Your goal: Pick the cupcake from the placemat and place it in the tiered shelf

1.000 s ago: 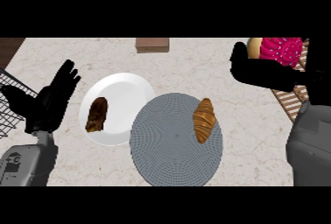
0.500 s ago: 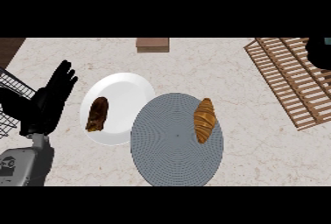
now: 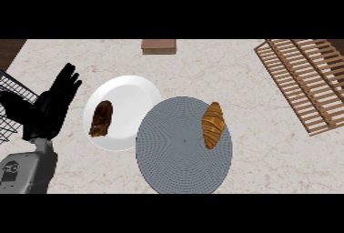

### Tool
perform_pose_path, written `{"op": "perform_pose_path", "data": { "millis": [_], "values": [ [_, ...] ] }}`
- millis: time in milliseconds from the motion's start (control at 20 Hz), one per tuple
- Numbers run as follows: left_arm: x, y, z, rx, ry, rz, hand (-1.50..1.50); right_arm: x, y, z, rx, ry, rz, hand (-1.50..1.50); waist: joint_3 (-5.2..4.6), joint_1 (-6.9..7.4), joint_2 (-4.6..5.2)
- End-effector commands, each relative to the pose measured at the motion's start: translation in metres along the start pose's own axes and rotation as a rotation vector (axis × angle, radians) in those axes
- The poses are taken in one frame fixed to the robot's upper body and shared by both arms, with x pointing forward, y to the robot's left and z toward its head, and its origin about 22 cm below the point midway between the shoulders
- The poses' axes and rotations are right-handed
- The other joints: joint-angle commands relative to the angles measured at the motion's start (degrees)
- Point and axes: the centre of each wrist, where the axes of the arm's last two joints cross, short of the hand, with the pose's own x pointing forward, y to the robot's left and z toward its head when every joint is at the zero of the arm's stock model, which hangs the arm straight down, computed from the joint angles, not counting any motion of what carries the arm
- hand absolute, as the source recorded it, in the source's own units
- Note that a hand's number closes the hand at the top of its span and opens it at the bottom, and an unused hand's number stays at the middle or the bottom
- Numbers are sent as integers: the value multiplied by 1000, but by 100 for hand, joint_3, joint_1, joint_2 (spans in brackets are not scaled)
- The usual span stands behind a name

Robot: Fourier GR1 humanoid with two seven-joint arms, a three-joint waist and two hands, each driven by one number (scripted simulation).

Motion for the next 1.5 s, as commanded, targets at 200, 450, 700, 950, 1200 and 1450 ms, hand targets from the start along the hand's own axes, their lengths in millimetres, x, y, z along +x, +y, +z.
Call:
{"op": "perform_pose_path", "data": {
  "millis": [200, 450, 700, 950, 1200, 1450],
  "values": [
    [-11, -3, -12, 0, 5, -15, 0, -49, -25, -30, -1, -2, -7, 150, -3, -13, 9],
    [-16, -2, 10, 14, 9, 12, 0, -68, -12, -25, -10, 4, -8, 150, -2, 12, 0],
    [7, 7, -19, 3, -4, 1, 0, -83, -20, -51, -122, 163, 11, -150, -4, 3, 26],
    [13, -6, 1, -8, 1, 10, 0, -119, -4, -64, -230, 92, -22, -150, 2, 68, 12],
    [11, -9, 0, 3, -7, 9, 0, -137, -15, -71, -294, -3, -103, -150, 2, 38, 11],
    [1, 2, -3, 5, 11, 3, 0, -124, -60, -86, -248, 36, -156, -150, -2, 15, 4]
  ]
}}
